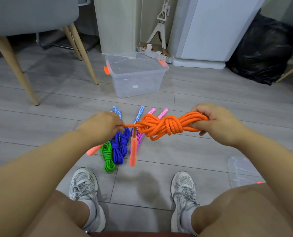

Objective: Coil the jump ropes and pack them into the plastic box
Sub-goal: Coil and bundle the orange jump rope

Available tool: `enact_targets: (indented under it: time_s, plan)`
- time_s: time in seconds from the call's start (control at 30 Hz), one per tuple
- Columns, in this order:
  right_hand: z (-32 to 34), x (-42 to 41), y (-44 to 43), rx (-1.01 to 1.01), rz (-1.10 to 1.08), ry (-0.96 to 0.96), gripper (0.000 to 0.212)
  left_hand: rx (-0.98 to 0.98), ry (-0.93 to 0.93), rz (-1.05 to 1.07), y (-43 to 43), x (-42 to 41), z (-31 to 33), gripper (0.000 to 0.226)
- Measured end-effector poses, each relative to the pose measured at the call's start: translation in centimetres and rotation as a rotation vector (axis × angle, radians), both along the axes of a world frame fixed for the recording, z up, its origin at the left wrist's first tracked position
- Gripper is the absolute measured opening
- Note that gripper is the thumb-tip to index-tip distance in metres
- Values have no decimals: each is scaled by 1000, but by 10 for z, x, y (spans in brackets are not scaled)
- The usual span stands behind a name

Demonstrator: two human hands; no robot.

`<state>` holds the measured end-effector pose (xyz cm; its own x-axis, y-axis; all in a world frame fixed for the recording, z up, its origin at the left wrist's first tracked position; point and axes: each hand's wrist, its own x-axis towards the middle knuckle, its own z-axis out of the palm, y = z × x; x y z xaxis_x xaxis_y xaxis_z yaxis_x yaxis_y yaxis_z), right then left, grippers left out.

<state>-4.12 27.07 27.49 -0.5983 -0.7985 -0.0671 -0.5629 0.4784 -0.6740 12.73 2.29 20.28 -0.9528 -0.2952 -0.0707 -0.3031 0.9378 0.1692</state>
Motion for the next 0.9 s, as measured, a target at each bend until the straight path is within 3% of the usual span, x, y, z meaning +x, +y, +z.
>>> enact_targets:
  time_s: [0.3,0.5,0.9]
  plan:
    - [10,9,2,-135,-15,-39,14,-8,-80,-13,11,-4,-6,24]
    - [12,14,8,-46,77,-35,12,19,-50,43,4,-1,-5,23]
    - [18,8,-27,-98,-103,-578,6,96,-277,-135,16,-23,-11,25]
